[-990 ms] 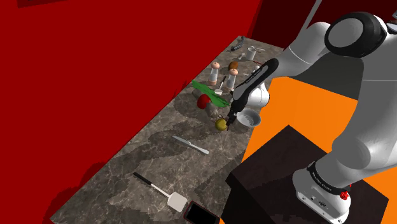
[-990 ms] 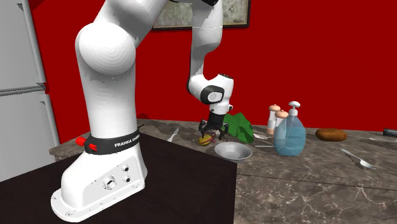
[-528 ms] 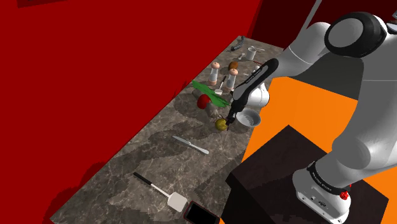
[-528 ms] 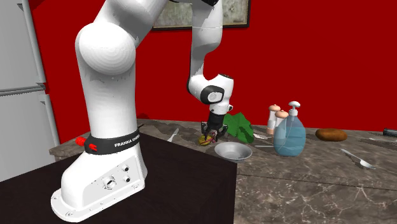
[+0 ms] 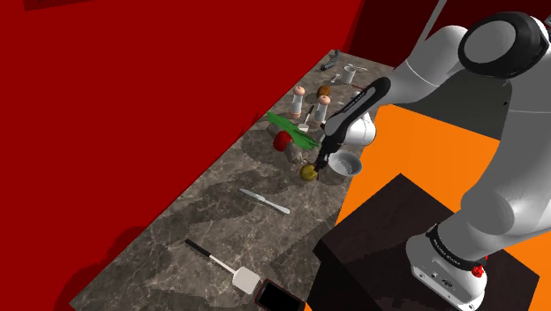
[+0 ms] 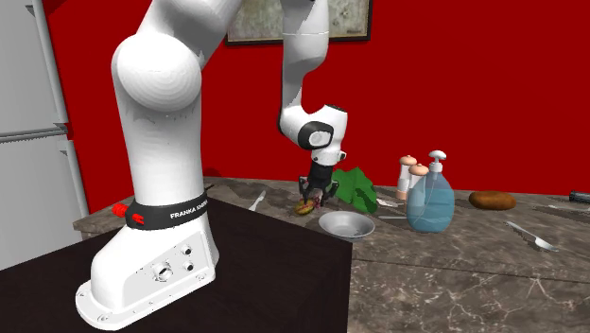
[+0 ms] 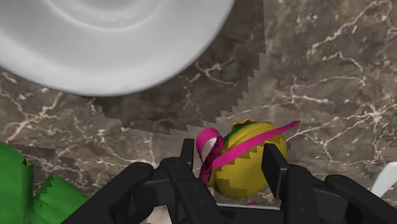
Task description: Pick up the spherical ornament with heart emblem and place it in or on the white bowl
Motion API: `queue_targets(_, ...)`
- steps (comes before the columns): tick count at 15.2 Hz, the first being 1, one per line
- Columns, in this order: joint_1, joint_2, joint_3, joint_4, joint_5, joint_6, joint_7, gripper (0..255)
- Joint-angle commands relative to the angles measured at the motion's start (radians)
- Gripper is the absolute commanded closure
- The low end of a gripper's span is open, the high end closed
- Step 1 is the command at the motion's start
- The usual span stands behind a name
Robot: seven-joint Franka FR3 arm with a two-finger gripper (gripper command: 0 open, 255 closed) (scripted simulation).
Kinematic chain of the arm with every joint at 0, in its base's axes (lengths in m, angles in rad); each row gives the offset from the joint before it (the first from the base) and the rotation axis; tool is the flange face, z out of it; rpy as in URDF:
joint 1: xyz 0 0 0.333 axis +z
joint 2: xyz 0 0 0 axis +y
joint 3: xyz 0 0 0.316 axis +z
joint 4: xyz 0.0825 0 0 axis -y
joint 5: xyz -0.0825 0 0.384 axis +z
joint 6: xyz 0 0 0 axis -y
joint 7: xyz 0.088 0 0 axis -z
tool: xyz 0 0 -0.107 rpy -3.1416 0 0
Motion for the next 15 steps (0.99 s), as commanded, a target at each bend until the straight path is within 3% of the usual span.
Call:
queue_targets(1, -0.003, -0.031, 0.004, -0.009, 0.002, -0.02, 0.005, 255)
queue_targets(14, -0.02, -0.2, 0.025, -0.049, 0.017, -0.145, 0.031, 255)
queue_targets(15, -0.02, -0.2, 0.025, -0.049, 0.017, -0.145, 0.031, 0)
